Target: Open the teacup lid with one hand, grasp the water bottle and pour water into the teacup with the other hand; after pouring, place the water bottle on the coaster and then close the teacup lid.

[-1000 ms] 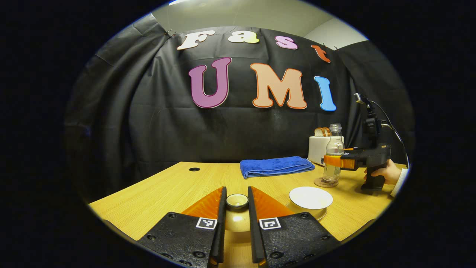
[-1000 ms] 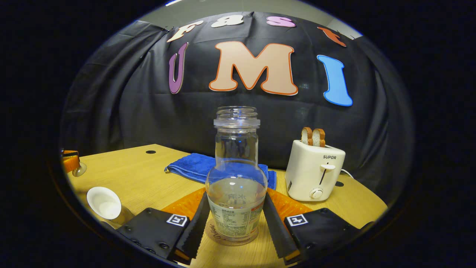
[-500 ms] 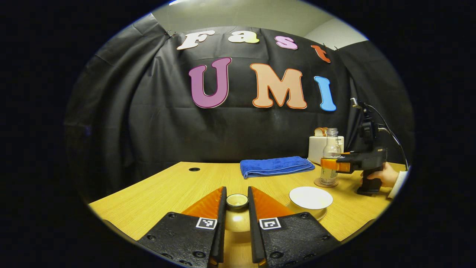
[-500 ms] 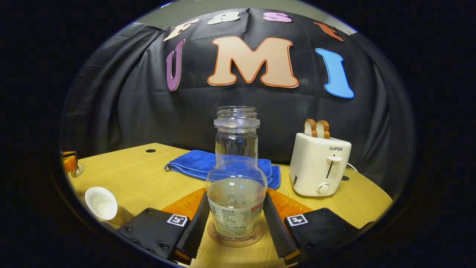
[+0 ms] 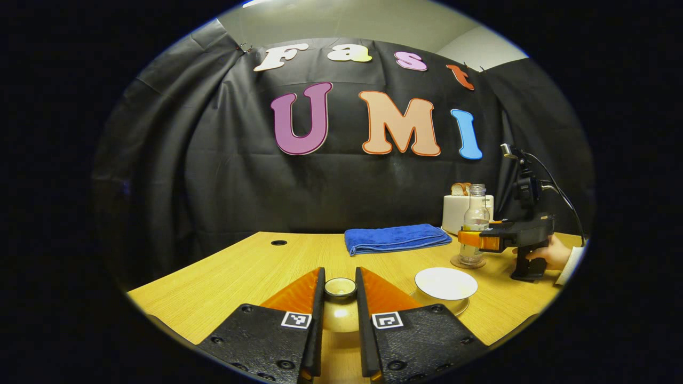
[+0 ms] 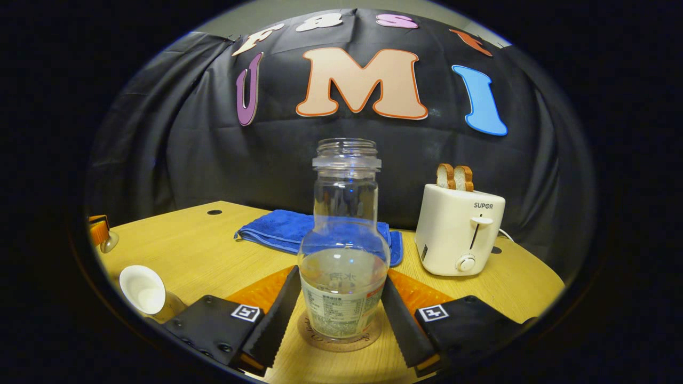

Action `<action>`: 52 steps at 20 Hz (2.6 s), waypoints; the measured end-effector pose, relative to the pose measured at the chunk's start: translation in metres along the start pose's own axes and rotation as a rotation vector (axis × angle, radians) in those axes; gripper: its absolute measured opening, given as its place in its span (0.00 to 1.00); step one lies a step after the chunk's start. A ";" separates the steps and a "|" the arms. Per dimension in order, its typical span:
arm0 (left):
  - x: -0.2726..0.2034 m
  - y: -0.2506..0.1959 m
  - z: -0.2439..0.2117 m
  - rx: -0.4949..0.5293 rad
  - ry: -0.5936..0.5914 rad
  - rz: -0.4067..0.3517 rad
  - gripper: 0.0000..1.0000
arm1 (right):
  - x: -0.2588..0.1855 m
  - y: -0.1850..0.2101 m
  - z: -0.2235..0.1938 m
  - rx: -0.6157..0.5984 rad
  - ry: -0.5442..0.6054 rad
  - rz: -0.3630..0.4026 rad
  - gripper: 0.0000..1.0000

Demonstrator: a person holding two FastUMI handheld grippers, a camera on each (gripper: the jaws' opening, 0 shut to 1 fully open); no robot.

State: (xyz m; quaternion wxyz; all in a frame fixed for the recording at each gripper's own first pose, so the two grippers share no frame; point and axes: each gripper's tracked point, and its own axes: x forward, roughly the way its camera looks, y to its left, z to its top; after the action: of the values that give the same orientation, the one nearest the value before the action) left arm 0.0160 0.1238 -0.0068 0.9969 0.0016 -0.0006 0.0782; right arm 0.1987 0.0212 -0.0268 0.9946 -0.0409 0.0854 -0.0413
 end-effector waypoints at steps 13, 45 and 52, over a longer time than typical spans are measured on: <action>0.005 -0.009 -0.001 -0.002 0.003 -0.015 0.27 | -0.027 -0.012 0.004 0.080 -0.069 0.005 0.94; 0.033 -0.133 0.001 -0.002 0.005 -0.265 0.27 | -0.155 -0.035 0.003 0.088 -0.172 0.014 0.91; 0.031 -0.135 0.002 -0.004 0.002 -0.273 0.29 | -0.156 -0.034 0.003 0.088 -0.170 0.010 0.91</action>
State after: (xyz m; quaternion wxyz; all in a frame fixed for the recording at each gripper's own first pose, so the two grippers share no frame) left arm 0.0674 -0.0047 -0.0048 0.9983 -0.0006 0.0004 -0.0583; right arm 0.0439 0.0010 0.0048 0.9993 0.0000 -0.0011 -0.0363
